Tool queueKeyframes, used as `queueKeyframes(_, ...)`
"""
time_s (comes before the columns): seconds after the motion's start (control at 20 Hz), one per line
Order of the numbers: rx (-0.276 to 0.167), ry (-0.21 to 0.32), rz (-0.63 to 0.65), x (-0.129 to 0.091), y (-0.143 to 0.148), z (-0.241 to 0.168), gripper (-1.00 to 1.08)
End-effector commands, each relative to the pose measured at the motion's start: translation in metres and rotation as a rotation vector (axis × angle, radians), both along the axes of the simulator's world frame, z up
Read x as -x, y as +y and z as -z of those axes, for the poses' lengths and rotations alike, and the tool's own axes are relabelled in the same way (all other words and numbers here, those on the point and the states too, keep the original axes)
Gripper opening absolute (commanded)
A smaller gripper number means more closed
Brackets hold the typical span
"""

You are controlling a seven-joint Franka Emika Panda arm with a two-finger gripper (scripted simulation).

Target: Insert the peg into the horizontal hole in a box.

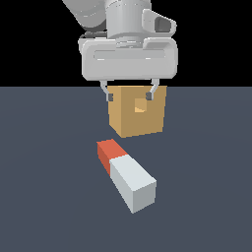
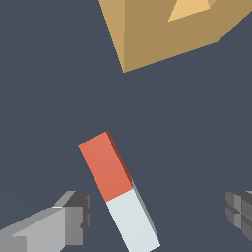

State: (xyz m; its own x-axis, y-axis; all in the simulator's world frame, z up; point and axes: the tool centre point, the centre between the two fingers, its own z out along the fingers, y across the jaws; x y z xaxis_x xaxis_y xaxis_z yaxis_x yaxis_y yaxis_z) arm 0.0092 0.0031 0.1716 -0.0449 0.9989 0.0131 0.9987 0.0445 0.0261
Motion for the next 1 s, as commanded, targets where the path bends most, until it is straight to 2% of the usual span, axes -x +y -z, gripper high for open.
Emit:
queueKeyframes(0.0,0.001,0.001,-0.020,0.001,-0.005,0.005,1.00)
queueKeyframes(0.95,0.014,0.017,-0.338,0.007,-0.078,0.075,1.00)
